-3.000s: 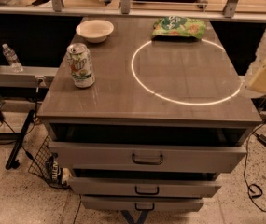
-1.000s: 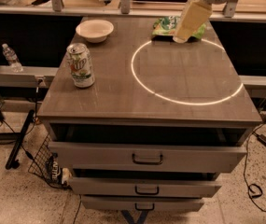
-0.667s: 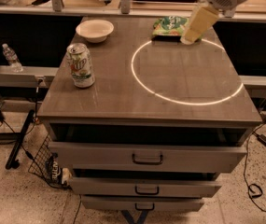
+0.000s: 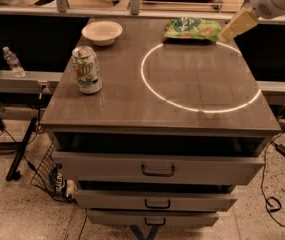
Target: Move green rice chip bag near paper bowl
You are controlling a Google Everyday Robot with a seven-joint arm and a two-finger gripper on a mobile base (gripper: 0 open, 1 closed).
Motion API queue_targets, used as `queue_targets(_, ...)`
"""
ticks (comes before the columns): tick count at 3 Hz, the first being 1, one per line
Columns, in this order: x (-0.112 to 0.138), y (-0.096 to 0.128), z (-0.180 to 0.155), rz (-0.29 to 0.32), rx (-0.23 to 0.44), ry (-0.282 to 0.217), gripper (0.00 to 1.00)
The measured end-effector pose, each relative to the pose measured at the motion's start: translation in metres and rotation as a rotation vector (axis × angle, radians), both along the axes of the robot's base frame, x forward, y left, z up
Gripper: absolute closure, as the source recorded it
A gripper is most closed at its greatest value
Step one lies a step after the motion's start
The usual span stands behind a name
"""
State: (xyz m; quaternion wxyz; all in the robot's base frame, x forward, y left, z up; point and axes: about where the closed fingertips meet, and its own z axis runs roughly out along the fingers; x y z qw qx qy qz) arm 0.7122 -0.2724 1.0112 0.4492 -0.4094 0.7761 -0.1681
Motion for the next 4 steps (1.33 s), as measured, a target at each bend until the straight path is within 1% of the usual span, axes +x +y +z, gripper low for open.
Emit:
queue_targets(1,0.039,-0.025,-0.017,-0.043,0.072,-0.013,0.0)
queue_targets(2,0.042,-0.024,-0.019,-0.042,0.085,-0.014,0.0)
queue_targets(3,0.057,-0.017,-0.025,-0.039,0.154,-0.018,0.0)
queue_targets(4,0.092,-0.007,-0.041,-0.048,0.26,-0.014,0.0)
